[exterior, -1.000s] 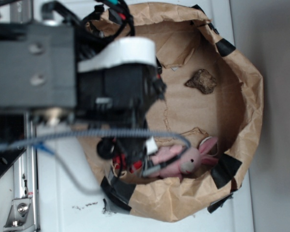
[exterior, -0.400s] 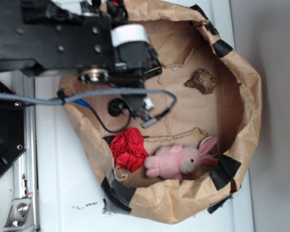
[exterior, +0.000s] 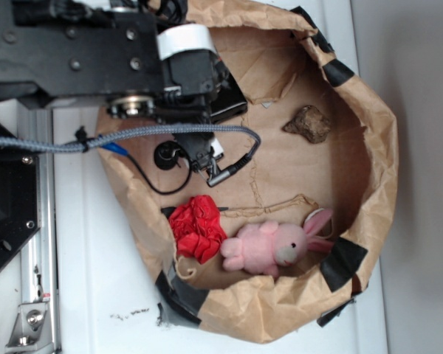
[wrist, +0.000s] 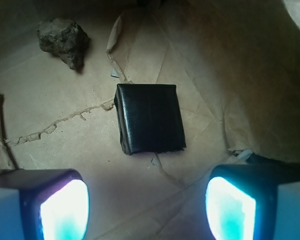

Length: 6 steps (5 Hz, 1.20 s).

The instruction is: Grab the black box.

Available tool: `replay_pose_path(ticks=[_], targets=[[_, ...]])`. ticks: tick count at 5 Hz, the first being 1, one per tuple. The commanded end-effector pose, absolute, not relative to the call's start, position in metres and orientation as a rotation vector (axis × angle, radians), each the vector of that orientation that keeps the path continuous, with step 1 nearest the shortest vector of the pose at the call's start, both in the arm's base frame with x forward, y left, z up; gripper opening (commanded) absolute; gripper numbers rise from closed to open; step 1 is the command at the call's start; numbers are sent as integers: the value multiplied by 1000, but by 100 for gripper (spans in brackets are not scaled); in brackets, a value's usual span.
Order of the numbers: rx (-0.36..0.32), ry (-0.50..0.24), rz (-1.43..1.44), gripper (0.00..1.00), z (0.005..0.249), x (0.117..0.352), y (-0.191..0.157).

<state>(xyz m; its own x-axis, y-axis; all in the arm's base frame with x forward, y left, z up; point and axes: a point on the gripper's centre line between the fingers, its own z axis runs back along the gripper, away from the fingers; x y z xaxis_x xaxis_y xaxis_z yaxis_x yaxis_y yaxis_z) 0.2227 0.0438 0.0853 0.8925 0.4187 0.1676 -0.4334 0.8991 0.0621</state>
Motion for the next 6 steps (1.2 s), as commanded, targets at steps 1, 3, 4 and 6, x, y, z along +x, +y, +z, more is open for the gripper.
replay_pose_path(ticks=[1,3,4,6], targets=[[98,-158,469,100,79,238,71],[115,-179,480,100,68,254,78],[105,-176,473,100,72,252,79],[124,-189,468,100,66,252,80]])
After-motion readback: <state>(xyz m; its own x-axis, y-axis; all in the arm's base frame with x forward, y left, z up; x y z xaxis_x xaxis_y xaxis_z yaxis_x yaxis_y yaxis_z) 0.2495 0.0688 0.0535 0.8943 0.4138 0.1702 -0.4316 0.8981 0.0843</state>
